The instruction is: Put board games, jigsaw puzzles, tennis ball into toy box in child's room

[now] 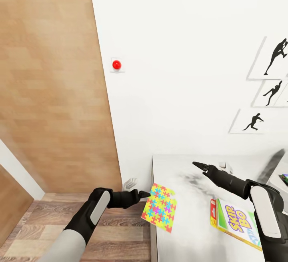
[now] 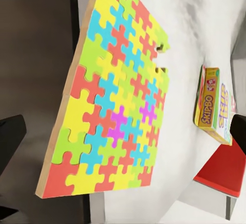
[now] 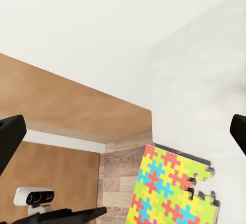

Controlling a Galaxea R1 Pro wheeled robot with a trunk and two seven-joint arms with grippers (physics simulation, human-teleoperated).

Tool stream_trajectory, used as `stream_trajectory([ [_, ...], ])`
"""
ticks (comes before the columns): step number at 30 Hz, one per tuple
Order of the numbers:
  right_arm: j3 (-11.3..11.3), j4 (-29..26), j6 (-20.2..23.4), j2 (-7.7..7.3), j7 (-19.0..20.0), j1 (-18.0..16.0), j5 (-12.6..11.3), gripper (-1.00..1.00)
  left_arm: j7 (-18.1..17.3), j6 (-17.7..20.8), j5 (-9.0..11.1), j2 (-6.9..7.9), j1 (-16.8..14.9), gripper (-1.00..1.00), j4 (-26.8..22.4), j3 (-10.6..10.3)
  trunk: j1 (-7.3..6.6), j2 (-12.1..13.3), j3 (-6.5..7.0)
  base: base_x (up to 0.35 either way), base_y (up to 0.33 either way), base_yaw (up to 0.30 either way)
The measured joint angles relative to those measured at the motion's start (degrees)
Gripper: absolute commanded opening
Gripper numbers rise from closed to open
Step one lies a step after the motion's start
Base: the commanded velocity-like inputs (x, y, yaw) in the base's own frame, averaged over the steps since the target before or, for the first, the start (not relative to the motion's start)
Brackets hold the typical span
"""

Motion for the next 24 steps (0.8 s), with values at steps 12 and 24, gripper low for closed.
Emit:
stream_trajectory([
  [12,0.00,-0.02,0.00,-0.07,0.07,0.00,-0.06,1.00,-0.02,0.80,-0.01,3.37,-0.09,1.00,-1.86,0.47,2.20,-4.00,-1.80,0.000,0.000,0.000],
  [24,0.00,-0.01,0.00,0.02,0.09,0.00,-0.07,1.00,0.13,6.85,2.18,9.38,-0.09,1.00,-5.89,3.95,4.83,-8.83,-3.96,0.000,0.000,0.000],
])
